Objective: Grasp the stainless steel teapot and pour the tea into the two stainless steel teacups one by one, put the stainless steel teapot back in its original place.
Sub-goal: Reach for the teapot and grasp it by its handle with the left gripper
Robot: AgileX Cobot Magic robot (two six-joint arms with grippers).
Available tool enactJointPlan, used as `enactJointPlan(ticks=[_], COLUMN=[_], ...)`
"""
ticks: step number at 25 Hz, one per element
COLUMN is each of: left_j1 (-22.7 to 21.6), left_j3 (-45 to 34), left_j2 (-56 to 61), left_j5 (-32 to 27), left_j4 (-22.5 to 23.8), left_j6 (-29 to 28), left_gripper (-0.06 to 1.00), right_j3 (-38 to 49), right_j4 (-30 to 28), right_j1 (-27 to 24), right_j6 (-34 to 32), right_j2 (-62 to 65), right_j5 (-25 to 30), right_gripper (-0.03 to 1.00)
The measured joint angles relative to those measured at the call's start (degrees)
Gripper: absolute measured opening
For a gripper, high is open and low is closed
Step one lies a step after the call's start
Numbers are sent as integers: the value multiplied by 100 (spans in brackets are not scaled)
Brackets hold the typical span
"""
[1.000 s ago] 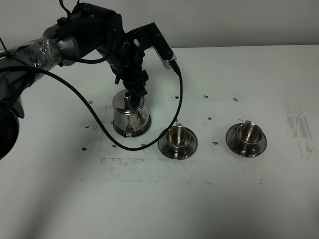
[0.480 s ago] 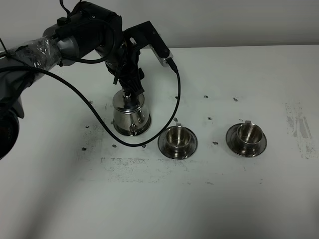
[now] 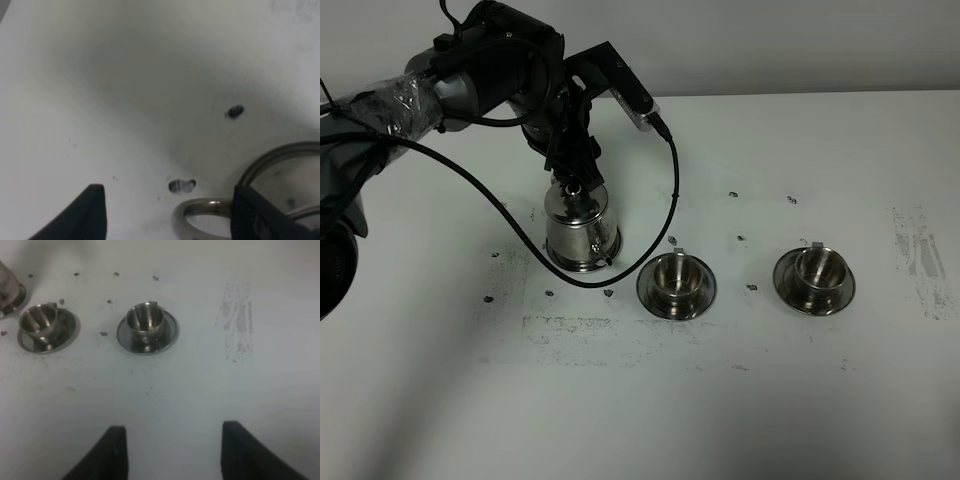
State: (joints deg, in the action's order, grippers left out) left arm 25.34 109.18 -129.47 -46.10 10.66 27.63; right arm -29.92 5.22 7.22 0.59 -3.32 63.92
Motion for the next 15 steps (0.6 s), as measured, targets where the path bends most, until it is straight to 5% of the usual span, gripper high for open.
enactJointPlan(ticks=[15], left_j1=[0], left_j3=[17], left_j2=[6], left_j5=[-329], left_j4=[423], left_j6=[-1308], left_gripper=[54], right_j3=[0], right_j4=[0], right_j1=[0], right_j6=[0], right_j2=[0], right_j5=[0], right_gripper=[41])
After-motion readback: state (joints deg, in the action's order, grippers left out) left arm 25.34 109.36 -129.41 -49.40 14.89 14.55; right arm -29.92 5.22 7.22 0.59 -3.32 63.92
